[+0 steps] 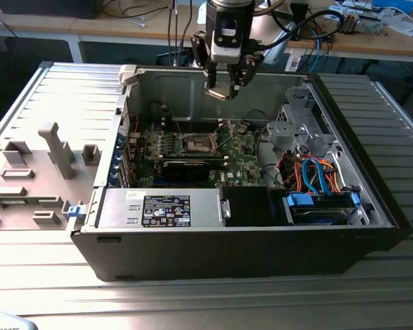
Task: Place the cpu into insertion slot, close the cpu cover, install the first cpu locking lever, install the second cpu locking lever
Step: 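Place the cpu into insertion slot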
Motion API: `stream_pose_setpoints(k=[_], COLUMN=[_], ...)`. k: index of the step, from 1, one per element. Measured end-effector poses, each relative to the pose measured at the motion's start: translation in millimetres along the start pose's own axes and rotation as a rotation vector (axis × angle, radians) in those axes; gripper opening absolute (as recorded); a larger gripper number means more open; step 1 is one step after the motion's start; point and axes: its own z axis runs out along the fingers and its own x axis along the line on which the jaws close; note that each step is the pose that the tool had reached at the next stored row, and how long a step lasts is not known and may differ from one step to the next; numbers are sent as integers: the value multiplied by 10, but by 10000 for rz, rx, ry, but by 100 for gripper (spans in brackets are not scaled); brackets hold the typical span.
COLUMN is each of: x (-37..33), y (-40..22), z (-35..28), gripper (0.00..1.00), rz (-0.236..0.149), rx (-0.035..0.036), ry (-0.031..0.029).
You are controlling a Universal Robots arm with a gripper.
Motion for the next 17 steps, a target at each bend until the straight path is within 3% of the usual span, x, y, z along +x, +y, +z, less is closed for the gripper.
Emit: stream_pose_setpoints(k=[17], x=[0], y=[0], z=[1], gripper=[55], rz=[139], rx=[-3], ry=[-13])
